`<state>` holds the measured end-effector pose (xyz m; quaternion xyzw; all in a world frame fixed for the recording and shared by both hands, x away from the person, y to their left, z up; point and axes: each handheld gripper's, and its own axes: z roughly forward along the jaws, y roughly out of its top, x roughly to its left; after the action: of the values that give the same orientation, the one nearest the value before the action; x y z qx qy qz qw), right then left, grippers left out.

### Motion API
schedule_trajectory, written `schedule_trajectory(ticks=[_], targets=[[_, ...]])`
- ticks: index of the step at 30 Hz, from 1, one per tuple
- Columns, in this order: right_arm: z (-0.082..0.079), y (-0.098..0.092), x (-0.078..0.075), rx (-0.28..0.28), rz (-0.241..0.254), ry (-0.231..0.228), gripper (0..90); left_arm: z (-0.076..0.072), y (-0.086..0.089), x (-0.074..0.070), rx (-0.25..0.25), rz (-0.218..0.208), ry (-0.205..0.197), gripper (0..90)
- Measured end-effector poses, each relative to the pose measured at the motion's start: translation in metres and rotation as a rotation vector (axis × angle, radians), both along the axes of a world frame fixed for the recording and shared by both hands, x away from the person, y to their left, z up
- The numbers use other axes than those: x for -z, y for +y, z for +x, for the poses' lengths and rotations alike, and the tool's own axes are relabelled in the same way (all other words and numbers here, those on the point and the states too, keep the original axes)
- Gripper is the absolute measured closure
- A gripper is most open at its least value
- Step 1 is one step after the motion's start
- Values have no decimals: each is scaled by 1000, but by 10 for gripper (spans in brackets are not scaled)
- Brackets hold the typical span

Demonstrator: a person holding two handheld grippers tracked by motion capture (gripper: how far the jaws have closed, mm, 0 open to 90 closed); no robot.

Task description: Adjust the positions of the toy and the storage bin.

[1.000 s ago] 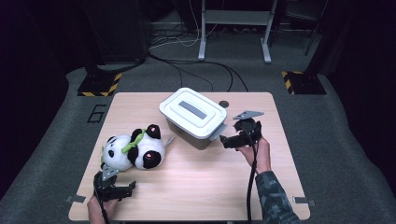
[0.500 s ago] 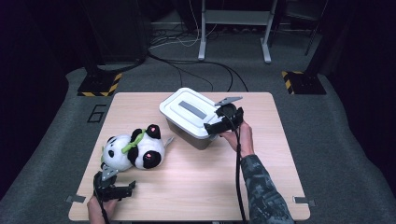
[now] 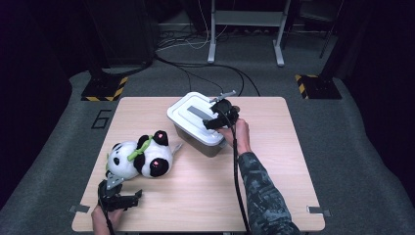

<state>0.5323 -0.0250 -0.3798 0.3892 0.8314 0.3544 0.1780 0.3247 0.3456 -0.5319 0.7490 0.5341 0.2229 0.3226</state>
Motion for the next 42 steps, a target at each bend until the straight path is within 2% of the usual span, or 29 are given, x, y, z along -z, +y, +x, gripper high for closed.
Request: schedule_trajectory(ticks=[3,5,6,8,10,12,22,27,33,42], targets=[[9,7,1,-13,-5,26,404,0,0,0,-1,-1,0,12],[12,10,1,-6,-10,26,426,0,0,0,0,-1,1,12],[16,14,3,2,-27,26,492,0,0,0,0,-1,1,12],[20,16,5,-2,-9,47,523,0,0,0,0,-1,1,12],[21,17,5,5,-6,47,546,0,0,0,0,0,0,12],[24,18,5,-3,-2,51,638,0,0,0,0,1,-3,12],[22,17,4,-31,-23,47,660,0,0,0,0,0,-2,14],[18,10,4,-17,-32,36,669,0,0,0,-2,-1,-2,15],[13,3,4,-25,-37,45,670,0,0,0,-1,-2,0,15],[5,-7,2,-29,-30,83,670,0,0,0,1,-2,3,15]])
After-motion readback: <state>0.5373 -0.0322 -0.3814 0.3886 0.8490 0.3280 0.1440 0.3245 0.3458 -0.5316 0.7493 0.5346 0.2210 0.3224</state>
